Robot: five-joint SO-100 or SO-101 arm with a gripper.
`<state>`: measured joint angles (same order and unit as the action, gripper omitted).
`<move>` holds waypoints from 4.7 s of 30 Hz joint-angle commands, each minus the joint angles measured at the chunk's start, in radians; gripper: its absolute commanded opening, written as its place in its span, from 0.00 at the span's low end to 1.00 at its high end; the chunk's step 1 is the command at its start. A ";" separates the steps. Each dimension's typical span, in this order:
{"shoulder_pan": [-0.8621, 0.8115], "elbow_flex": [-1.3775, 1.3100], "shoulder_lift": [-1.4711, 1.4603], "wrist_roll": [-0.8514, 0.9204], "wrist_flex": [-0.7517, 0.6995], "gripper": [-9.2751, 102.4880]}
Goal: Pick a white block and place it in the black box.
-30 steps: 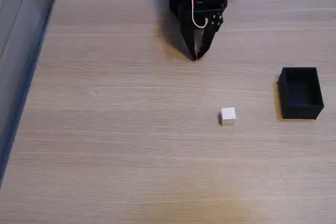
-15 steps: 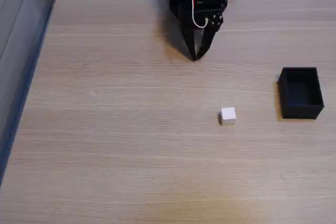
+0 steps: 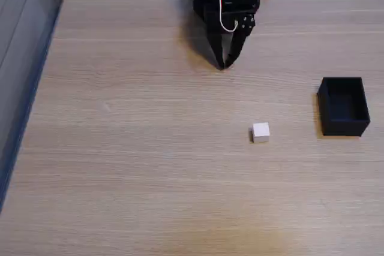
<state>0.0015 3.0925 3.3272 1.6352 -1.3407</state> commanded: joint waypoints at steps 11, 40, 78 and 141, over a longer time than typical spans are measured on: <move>0.029 -0.216 -0.193 -0.020 0.020 0.08; 0.169 -0.830 -1.100 -0.278 0.236 0.28; 0.106 -1.308 -1.772 -0.290 0.325 0.30; 0.080 -1.126 -1.364 -0.160 0.110 0.08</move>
<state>0.0690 1.8899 1.7856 1.4665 -1.2042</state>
